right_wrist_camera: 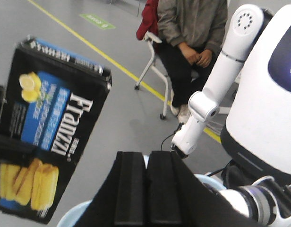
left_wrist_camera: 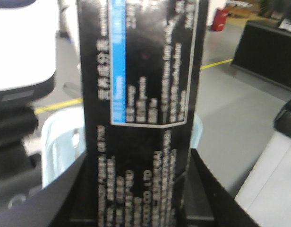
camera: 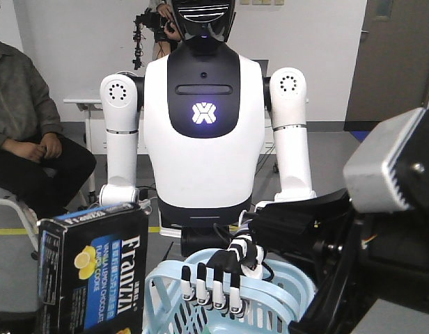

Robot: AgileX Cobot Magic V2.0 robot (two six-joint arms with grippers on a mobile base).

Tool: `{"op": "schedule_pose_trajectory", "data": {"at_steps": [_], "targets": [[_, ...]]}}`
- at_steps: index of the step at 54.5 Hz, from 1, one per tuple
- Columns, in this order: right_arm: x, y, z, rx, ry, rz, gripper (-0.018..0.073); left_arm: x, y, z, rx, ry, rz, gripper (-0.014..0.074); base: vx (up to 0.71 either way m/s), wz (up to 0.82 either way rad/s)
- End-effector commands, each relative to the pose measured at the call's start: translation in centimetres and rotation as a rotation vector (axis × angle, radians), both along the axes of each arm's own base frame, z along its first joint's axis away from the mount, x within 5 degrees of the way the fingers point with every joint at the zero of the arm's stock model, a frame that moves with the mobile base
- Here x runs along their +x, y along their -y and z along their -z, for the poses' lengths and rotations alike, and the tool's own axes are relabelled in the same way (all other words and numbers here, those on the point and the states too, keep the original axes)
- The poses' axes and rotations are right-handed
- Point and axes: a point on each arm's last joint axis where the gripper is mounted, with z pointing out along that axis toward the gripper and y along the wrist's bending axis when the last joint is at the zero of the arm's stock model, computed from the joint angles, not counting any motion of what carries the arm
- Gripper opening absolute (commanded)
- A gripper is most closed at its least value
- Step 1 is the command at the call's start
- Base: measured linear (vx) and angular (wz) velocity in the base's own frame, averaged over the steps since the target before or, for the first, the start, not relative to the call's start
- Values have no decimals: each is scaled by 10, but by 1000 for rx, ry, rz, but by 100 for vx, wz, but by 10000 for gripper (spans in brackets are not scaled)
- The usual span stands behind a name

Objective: Pick snacks and fruit into basket
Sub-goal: 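Lower the Franzzi box with the left gripper toward the basket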

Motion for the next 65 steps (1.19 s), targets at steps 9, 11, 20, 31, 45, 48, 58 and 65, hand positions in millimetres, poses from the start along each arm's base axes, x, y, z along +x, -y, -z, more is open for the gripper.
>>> {"op": "schedule_pose_trajectory", "data": {"at_steps": [9, 11, 20, 31, 45, 48, 58, 65], "targets": [[-4, 9, -26, 112, 125, 56, -8, -1, -1, 8, -193, -172, -57, 1, 0, 0], [-4, 9, -26, 112, 125, 56, -8, -2, -1, 8, -200, -175, -50, 1, 0, 0], [-4, 9, -26, 112, 125, 56, -8, -4, 3, 7, -271, -232, -19, 1, 0, 0], [-4, 9, -26, 112, 124, 56, -8, -7, 6, 6, -473, -425, -23, 2, 0, 0], [-4, 9, -26, 116, 122, 56, -8, -9, 7, 5, -510, -465, -8, 2, 0, 0], [-4, 9, -26, 116, 122, 56, -8, -9, 7, 5, -510, -465, -8, 2, 0, 0], [-4, 8, -26, 139, 103, 55, -8, -4, 3, 7, -471, -423, -73, 2, 0, 0], [-5, 8, -27, 166, 82, 53, -8, -2, 0, 9, -445, -400, -110, 2, 0, 0]]}}
